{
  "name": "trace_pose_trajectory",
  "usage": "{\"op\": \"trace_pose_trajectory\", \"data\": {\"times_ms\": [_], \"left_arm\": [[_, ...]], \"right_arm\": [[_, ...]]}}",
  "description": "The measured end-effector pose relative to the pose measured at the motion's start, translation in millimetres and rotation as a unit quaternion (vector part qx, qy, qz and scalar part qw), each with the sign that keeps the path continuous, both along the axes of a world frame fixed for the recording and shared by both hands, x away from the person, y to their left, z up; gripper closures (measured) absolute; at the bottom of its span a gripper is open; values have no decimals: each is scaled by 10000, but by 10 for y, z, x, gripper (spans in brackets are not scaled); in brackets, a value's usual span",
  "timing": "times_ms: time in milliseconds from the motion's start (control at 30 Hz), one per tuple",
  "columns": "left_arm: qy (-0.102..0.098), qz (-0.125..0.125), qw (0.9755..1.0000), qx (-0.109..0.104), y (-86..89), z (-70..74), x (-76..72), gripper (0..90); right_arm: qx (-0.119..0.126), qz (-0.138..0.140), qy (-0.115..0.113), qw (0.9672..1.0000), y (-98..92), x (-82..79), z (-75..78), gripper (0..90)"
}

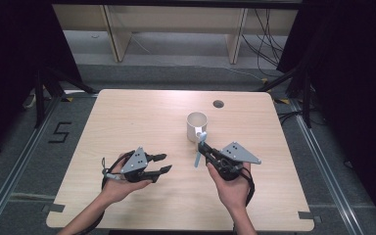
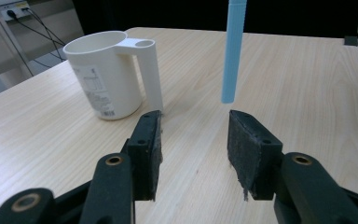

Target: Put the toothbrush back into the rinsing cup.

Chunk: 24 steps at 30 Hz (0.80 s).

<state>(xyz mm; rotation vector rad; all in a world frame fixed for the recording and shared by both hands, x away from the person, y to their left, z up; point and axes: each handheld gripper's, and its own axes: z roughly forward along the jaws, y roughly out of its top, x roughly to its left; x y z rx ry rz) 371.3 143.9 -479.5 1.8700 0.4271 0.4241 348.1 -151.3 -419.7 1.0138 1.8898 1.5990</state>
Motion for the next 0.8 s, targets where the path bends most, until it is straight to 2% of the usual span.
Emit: {"op": "trace_pose_trajectory", "data": {"times_ms": [33,67,167,200,233,267,333,367,467,533,567,600,700,800], "left_arm": [[0,24,10000,-40,31,-18,-9,539],[35,91,9999,-72,54,-32,-26,536],[42,164,9998,-105,117,-58,-55,528],[33,170,9997,-171,133,-73,-58,526],[81,206,9997,-108,168,-72,-72,523],[110,230,9996,-147,183,-77,-79,519],[137,303,9992,-237,218,-91,-93,518],[120,307,9990,-311,232,-108,-94,517],[170,383,9987,-302,265,-125,-127,511],[168,385,9985,-349,276,-143,-141,508],[166,363,9984,-390,278,-150,-144,508],[174,406,9985,-321,293,-145,-161,508],[168,445,9977,-486,309,-169,-180,507],[171,542,9972,-494,350,-193,-188,507]], "right_arm": [[60,-16,79,9999,0,-8,-1,860],[-1,-14,21,10000,-20,1,1,860],[32,-28,76,10000,-35,-2,6,860],[-29,-76,16,10000,-41,5,7,860],[-20,-62,6,10000,-43,5,9,860],[89,-32,61,9999,-33,-1,10,860],[66,-39,63,10000,-37,1,13,860],[49,-32,-9,10000,-37,12,9,860],[-5,-45,30,10000,-51,9,18,859],[-51,-109,-79,9999,-62,11,27,859],[22,-114,26,9999,-53,0,34,859],[32,-116,28,9999,-53,-1,37,860],[-24,-164,-121,9998,-63,17,39,859],[-16,-198,-3,9998,-62,20,46,859]]}}
